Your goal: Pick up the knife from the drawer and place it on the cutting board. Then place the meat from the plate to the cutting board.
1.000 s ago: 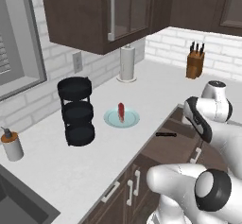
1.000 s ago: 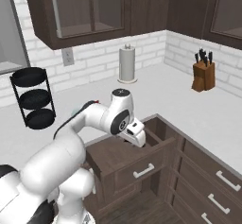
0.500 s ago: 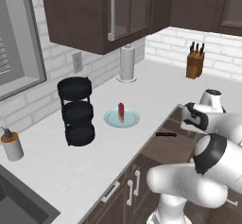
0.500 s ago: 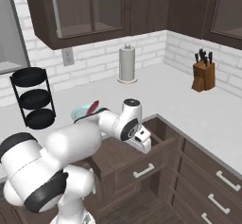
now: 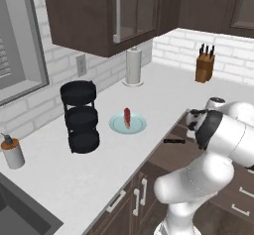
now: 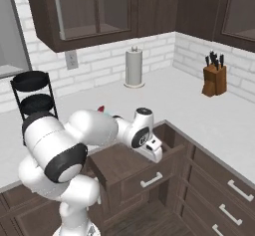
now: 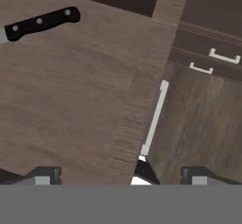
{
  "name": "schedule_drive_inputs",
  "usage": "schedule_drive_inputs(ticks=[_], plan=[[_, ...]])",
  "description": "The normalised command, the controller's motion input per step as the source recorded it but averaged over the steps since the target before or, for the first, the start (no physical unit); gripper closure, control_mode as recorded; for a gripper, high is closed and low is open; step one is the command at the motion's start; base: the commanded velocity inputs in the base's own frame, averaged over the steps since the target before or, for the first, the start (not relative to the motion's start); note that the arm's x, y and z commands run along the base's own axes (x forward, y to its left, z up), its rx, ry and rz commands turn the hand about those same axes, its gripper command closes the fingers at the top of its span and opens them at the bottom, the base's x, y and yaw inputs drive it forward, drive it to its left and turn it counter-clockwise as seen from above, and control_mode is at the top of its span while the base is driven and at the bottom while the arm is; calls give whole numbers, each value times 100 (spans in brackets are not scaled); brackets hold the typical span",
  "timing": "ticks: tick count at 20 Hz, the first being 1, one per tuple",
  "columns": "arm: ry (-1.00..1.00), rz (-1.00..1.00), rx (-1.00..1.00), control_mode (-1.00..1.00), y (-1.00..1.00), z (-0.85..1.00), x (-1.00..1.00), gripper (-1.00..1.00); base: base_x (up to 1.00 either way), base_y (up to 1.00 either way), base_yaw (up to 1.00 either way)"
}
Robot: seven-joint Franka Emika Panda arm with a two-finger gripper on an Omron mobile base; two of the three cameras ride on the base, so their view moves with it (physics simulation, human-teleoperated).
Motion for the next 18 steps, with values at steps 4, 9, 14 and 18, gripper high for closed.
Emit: schedule_drive_inputs(ticks=[4,9,14,18], plan=[[20,0,2,-100,-17,-28,17,-100,0,0,0],[14,0,2,-100,-15,-30,12,-100,0,0,0],[0,0,0,-100,0,-31,15,-100,0,0,0],[0,0,0,-100,0,-35,8,-100,0,0,0]])
